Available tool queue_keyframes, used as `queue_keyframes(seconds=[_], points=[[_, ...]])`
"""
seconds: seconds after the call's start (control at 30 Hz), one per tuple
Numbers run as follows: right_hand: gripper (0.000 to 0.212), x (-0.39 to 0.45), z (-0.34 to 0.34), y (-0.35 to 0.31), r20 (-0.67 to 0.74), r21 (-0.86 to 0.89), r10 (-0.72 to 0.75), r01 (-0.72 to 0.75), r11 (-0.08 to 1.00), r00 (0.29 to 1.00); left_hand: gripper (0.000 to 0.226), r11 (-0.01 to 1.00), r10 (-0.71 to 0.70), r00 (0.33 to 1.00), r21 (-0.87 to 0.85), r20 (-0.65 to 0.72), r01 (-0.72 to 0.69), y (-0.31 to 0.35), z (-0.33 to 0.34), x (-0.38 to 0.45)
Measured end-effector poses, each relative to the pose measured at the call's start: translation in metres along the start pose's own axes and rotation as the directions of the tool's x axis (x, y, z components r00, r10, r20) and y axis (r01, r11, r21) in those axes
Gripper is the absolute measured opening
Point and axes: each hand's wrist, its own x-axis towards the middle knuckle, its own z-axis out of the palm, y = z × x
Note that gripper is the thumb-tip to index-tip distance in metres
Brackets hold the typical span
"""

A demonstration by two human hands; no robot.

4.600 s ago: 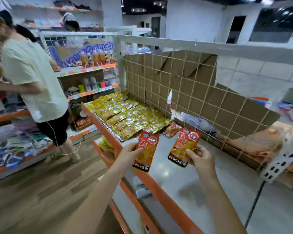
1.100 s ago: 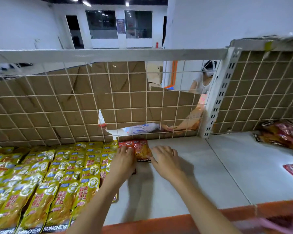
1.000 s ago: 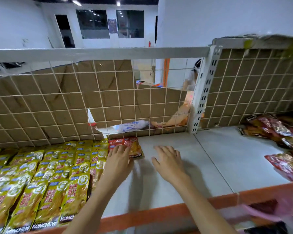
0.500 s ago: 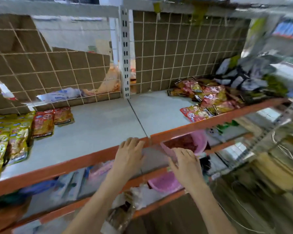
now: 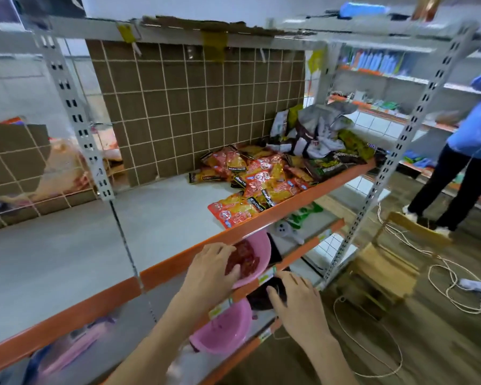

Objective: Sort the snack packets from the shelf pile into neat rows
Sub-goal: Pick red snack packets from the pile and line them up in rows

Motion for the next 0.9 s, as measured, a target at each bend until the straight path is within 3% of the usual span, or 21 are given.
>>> queue_keyframes(seconds=[0.47,0.6,0.73,0.9], points=[[0.031,0.259,-0.049,0.055,-0.052,0.185,0.015,-0.005,0.983,0.999,0.035,0.956,-0.235,0.971,-0.191,-0.051,0.221,-0.025,-0.001,0.249],[0.028,0.328,-0.058,0.051,-0.036,0.267,0.028,-0.018,0.964,0.999,0.025,0.939,-0.326,0.945,-0.122,-0.023,0.321,-0.037,-0.001,0.3],[0.03,0.406,-0.05,0.045,-0.031,0.255,0.07,-0.06,0.965,0.997,0.029,0.927,-0.376,0.927,-0.002,0.005,0.376,-0.044,0.005,0.338],[0.053,0.479,-0.036,0.033,0.191,0.096,0.135,-0.155,0.983,0.972,0.054,0.867,-0.484,0.874,0.159,0.042,0.472,-0.047,0.022,0.364]])
